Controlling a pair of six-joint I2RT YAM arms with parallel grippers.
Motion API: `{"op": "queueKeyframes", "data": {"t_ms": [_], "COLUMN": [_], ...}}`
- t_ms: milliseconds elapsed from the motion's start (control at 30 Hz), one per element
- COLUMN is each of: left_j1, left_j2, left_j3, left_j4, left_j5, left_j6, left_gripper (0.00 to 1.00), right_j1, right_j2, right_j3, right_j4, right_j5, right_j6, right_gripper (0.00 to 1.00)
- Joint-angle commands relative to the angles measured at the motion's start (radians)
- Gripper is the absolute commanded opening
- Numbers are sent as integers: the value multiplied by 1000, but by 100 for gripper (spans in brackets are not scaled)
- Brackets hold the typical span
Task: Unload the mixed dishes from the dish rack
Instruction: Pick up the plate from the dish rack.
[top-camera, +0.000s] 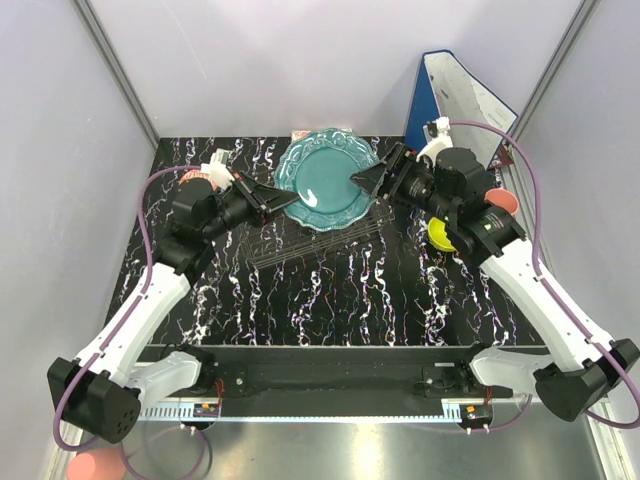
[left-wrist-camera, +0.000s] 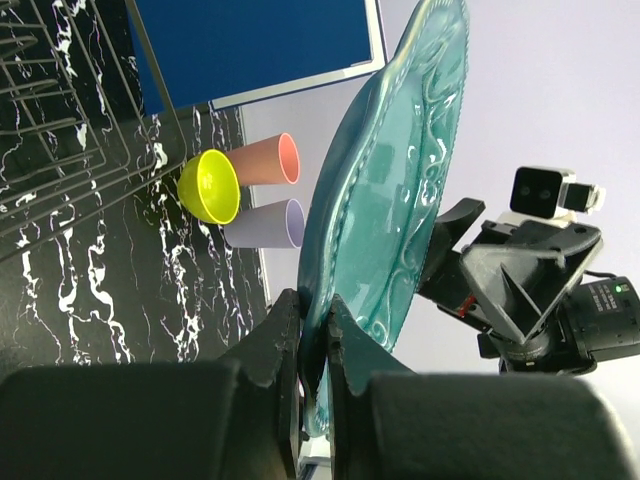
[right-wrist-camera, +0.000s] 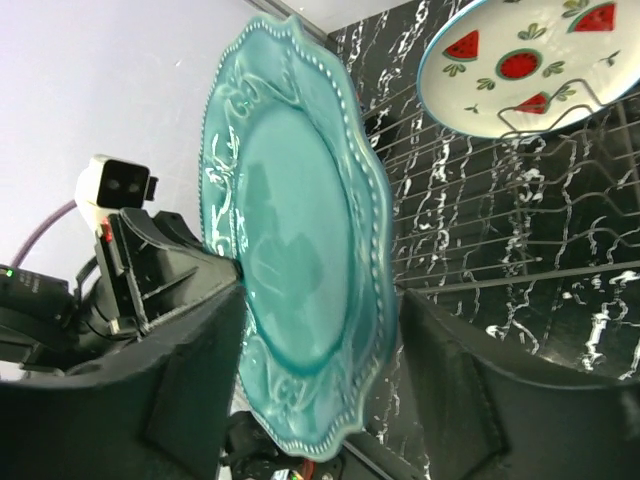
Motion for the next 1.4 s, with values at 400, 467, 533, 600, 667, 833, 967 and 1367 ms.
{"op": "queueKeyframes", "data": {"t_ms": [400, 467, 533, 600, 667, 833, 967, 1367], "left_j1": [-16, -17, -17, -17, -17, -12, 9, 162], "left_j2": [-17, -14, -17, -17, -13, 27, 55, 36], "left_j3": [14, 13, 2, -7, -6, 34, 71, 325], "left_j4": [234, 237, 239, 237, 221, 181, 152, -293], "left_j5": [57, 65, 62, 57, 50, 53, 41, -269], "left_j6": [-47, -48, -52, -50, -33, 8, 46, 314], "left_gripper": [0, 0, 0, 0, 0, 43, 68, 99], "right_j1": [-6, -6, -6, -6, -6, -6, -6, -6], "right_j2": [27, 27, 21, 8, -2, -50, -82, -208], "right_j3": [-71, -77, -84, -84, -84, -47, 5, -17], "right_j4": [126, 132, 142, 142, 136, 74, -2, -333], "right_j5": [-35, -40, -57, -75, -86, -101, -104, -243], "right_j6": [24, 24, 19, 5, -11, -34, -71, -110], "right_gripper": [4, 0, 0, 0, 0, 0, 0, 0]}}
